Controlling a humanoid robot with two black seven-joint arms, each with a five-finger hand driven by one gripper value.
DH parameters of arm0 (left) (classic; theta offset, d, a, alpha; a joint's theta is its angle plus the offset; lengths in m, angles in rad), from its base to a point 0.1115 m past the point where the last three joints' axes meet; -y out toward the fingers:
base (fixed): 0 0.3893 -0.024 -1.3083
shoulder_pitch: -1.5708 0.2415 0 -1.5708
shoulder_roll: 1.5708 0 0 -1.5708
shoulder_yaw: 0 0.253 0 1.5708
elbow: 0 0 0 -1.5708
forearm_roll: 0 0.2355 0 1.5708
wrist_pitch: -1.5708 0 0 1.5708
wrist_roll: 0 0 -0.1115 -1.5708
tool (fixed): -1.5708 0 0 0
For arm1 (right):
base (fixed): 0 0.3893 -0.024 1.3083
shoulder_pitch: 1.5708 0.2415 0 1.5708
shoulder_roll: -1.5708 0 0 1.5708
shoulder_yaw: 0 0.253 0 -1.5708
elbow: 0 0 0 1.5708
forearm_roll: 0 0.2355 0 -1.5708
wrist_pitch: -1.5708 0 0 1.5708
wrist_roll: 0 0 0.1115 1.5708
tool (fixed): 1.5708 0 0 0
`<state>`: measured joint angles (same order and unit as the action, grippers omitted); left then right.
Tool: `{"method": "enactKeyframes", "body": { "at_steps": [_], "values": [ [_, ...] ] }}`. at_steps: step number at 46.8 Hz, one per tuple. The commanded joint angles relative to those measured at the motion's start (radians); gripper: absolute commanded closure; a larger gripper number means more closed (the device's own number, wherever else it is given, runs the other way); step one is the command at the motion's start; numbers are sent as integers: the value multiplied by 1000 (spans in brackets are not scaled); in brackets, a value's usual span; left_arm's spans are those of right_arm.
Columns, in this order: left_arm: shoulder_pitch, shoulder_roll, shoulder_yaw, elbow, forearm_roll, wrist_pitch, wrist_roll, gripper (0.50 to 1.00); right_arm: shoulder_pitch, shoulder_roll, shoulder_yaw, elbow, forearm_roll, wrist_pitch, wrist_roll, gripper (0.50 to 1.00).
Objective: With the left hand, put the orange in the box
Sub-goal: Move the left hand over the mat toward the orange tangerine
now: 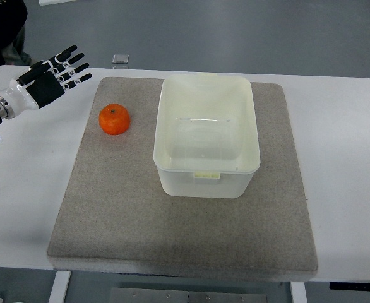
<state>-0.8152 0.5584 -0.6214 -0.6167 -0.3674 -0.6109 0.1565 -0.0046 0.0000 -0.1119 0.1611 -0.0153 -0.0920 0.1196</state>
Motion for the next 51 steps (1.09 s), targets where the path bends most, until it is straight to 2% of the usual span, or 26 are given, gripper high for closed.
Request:
{"method": "enactKeyframes", "body": {
  "at_steps": [1, 34, 43, 51],
  "values": [
    [-1, 0, 0, 0, 1, 0, 0, 506, 0, 0, 0, 0, 0, 0, 0, 568],
    [-59, 18, 3, 5, 31, 0, 0, 506, 0, 0, 0, 0, 0, 0, 0, 568],
    [-117, 31, -3, 6, 378, 0, -9, 506, 0, 0, 0, 0, 0, 0, 0, 568],
    [-167, 58, -1, -5, 746, 0, -118, 506, 0, 0, 0, 0, 0, 0, 0, 568]
  ]
}}
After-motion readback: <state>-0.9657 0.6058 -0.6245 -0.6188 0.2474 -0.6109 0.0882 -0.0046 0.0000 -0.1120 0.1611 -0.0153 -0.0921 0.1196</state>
